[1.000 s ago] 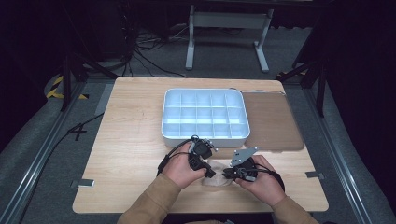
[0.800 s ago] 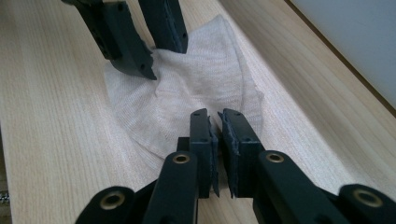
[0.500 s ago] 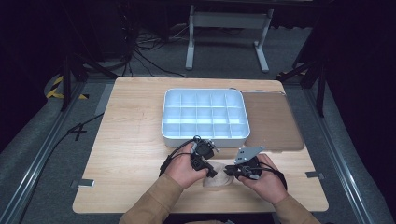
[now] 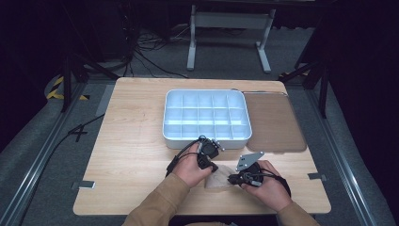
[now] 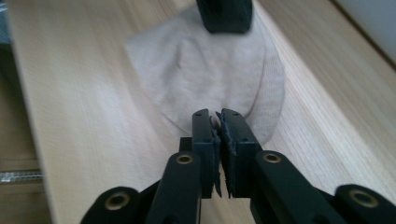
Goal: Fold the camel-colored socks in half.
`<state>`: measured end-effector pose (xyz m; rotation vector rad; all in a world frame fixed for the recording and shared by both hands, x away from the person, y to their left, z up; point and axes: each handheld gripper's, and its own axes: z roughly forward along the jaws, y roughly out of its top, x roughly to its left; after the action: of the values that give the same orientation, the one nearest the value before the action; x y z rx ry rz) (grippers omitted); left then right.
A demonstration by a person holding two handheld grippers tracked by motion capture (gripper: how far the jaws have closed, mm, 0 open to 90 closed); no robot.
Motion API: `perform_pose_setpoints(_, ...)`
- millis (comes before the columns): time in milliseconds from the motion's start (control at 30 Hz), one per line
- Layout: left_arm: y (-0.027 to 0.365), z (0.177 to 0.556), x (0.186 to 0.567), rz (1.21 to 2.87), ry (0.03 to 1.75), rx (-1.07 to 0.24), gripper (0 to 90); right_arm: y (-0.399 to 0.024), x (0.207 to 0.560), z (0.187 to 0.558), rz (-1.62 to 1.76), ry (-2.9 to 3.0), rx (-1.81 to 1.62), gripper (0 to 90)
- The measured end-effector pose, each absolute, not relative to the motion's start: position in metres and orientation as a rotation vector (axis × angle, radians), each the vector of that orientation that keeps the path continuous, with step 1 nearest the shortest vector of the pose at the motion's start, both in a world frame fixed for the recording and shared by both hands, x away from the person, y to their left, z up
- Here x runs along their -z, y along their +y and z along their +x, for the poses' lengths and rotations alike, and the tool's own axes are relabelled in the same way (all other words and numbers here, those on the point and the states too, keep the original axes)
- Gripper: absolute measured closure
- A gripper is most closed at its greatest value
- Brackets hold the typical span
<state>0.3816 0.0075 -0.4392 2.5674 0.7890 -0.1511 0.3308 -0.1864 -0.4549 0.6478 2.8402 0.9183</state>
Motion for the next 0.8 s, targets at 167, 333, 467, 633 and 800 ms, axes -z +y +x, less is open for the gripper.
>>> perform_pose_setpoints(167, 0.009, 0.380, 0.437, 2.575, 0.780, 0.142, 88.8, -0.189, 0.456, 0.333, 0.654, 2.834, -0.936, 86.1)
perform_pose_setpoints(333, 0.017, 0.372, 0.424, 2.514, 0.761, 0.111, 81.6, -0.187, 0.447, 0.332, 0.625, 2.808, -0.939, 86.1)
perform_pose_setpoints(467, 0.026, 0.369, 0.415, 2.495, 0.768, 0.096, 80.0, -0.189, 0.439, 0.333, 0.625, 2.787, -0.960, 86.4)
perform_pose_setpoints(633, 0.041, 0.363, 0.404, 2.474, 0.771, 0.077, 78.1, -0.188, 0.431, 0.333, 0.608, 2.771, -0.981, 86.9)
perform_pose_setpoints(800, 0.050, 0.355, 0.399, 2.482, 0.771, 0.101, 76.0, -0.187, 0.426, 0.333, 0.603, 2.764, -1.015, 86.9)
